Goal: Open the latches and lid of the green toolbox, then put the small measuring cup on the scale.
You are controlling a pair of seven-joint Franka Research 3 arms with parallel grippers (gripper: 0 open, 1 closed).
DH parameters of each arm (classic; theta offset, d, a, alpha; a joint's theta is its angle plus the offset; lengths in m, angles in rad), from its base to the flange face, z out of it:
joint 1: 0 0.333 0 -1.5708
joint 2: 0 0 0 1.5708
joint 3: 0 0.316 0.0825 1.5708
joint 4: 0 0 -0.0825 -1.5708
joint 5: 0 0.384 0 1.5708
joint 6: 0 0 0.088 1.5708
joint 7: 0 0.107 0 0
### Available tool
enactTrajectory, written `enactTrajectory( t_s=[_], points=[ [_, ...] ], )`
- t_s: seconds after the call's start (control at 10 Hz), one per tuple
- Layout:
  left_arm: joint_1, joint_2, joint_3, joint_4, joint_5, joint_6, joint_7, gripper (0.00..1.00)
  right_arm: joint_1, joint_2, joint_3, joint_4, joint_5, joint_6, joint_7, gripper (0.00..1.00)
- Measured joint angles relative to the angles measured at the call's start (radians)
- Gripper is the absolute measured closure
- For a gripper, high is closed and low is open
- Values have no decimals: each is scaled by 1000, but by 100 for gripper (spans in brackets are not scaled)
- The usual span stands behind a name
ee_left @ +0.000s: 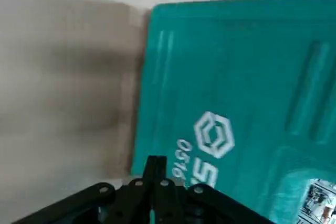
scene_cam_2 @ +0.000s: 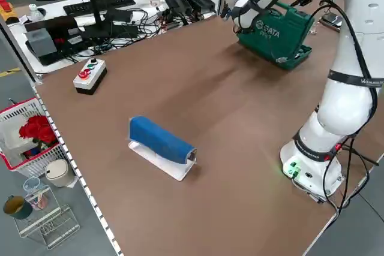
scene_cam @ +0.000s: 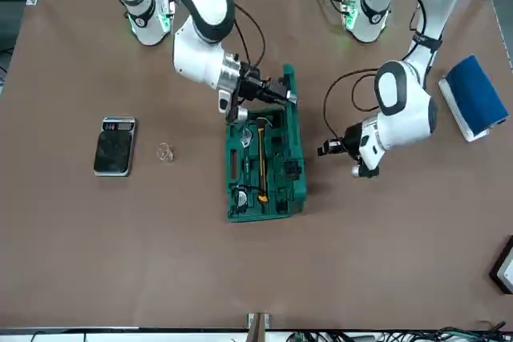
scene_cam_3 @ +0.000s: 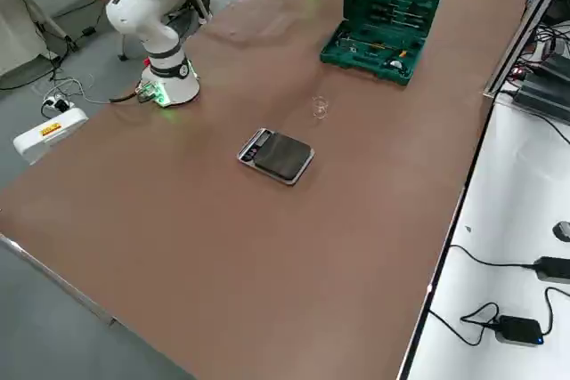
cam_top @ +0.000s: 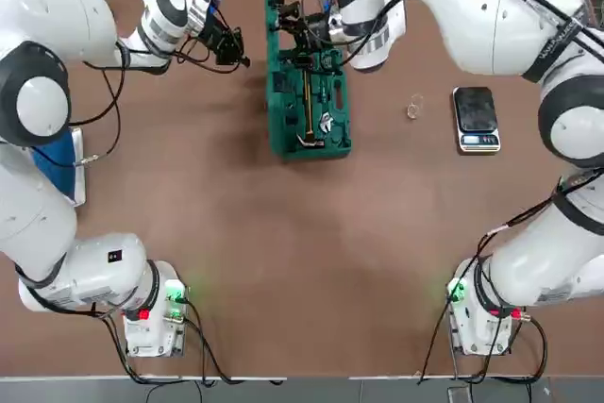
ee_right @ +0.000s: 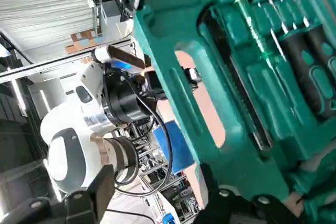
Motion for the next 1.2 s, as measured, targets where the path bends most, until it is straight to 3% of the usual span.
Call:
enactTrajectory(
  t_s=[0.4,0.7,0.8,0.9,1.2],
  points=[
    [8,-10,-1,0,-2,-1,0,99,6,35,-8,38,0,15,1,26],
    [27,-23,0,-1,-2,-41,2,99,-56,36,-22,39,-114,-80,-2,15],
    [47,-29,0,-2,-1,-62,7,99,-84,36,-47,39,-176,-143,-2,3],
    [65,-30,2,-4,-1,-68,11,99,-101,35,-104,42,-253,-231,-4,0],
    [99,-21,9,-15,-1,-16,17,99,-122,21,-348,106,-516,-556,7,0]
  ],
)
